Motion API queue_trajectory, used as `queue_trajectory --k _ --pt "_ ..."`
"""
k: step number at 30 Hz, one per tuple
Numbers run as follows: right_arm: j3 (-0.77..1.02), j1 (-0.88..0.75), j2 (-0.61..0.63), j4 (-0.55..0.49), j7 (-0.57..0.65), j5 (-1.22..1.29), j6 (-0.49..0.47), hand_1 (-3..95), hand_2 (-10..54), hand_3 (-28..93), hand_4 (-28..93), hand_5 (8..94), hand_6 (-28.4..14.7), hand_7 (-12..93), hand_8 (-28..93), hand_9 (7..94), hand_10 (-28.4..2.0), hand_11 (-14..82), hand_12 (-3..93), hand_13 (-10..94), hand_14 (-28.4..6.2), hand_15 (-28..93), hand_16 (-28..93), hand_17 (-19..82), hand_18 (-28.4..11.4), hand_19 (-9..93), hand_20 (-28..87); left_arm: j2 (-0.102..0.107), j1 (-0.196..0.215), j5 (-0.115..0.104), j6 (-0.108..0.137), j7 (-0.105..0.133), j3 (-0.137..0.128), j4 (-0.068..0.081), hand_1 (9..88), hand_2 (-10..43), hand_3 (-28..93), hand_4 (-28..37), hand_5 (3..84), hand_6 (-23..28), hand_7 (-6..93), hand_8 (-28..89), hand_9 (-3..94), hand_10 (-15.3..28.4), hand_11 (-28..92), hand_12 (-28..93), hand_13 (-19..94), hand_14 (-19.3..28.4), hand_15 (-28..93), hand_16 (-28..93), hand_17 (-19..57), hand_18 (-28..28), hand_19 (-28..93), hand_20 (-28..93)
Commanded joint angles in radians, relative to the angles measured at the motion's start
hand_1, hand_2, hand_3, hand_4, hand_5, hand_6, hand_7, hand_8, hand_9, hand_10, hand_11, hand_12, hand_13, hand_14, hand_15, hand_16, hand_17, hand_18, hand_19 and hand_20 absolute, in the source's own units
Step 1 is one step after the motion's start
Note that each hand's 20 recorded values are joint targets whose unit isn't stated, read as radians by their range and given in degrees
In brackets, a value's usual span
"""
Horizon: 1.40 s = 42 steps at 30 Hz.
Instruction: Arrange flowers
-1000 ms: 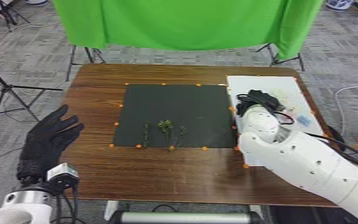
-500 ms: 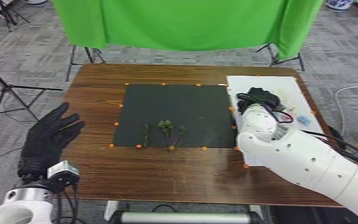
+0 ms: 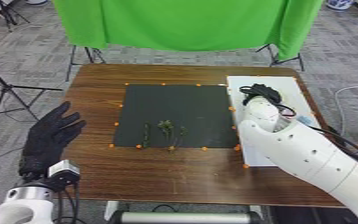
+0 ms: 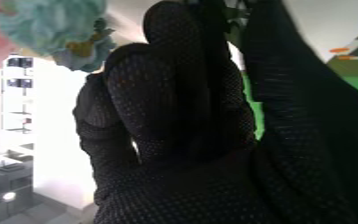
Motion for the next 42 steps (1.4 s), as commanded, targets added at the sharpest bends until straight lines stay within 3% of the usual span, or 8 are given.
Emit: queue_trajectory --k 1,14,21,32,42 --pt "-0.027 -0.098 0.002 0.021 -0.007 0.032 -0.043 52.0 -9.5 78 -28 86.9 -2.8 21 4 86.7 -12.3 37.6 25.9 80 -10.2 72 15 40 -27.4 93 38 -0.009 0.020 0.003 -0.002 -0.005 -0.001 -0.002 23.8 8.6 80 -22.9 35.3 9.3 14.7 -10 34.1 20.4 28 9 25 26.5 49 -10 -8.1 23.0 61 -5" --pt "-0.120 -0.021 0.077 -0.014 0.014 -0.033 0.186 49.2 -9.5 86 -28 88.6 -3.2 25 14 87.6 -11.9 47.5 25.3 82 -9.2 78 17 44 -27.4 93 51 -0.018 0.042 0.001 0.009 -0.007 -0.005 -0.011 23.8 8.7 80 -22.9 35.5 9.4 14.8 -11 34.2 20.5 28 9 25 26.5 49 -10 -8.1 22.9 61 -5" --pt "-0.120 0.018 0.110 -0.057 0.022 -0.059 0.253 47.9 -9.5 88 -27 89.6 -3.6 25 16 88.4 -12.1 49.1 25.1 83 -9.1 79 17 45 -27.7 93 53 -0.017 0.049 0.000 0.017 -0.005 -0.007 -0.016 23.8 8.8 80 -23.0 35.5 9.4 14.8 -10 34.2 20.5 28 9 25 26.5 49 -10 -8.1 22.9 61 -5" --pt "-0.090 0.051 0.123 -0.134 0.011 -0.092 0.266 47.1 -9.5 88 -26 90.1 -3.9 24 18 88.7 -12.2 49.6 25.2 83 -9.1 80 17 45 -28.0 93 54 -0.016 0.067 -0.004 0.029 0.002 -0.011 -0.024 23.9 8.7 80 -22.9 35.5 9.4 14.8 -11 34.3 20.4 28 9 25 26.5 49 -10 -8.1 22.9 61 -5" --pt "0.023 -0.031 0.060 -0.265 -0.028 -0.118 0.128 47.2 -9.5 88 -25 90.6 -4.2 23 19 89.1 -12.5 49.5 25.1 84 -9.7 80 17 46 -28.3 93 55 -0.014 0.076 0.002 0.029 -0.014 -0.023 -0.032 23.9 8.7 80 -22.9 35.5 9.5 14.8 -10 34.3 20.5 28 9 25 26.5 49 -10 -8.1 22.9 61 -5"
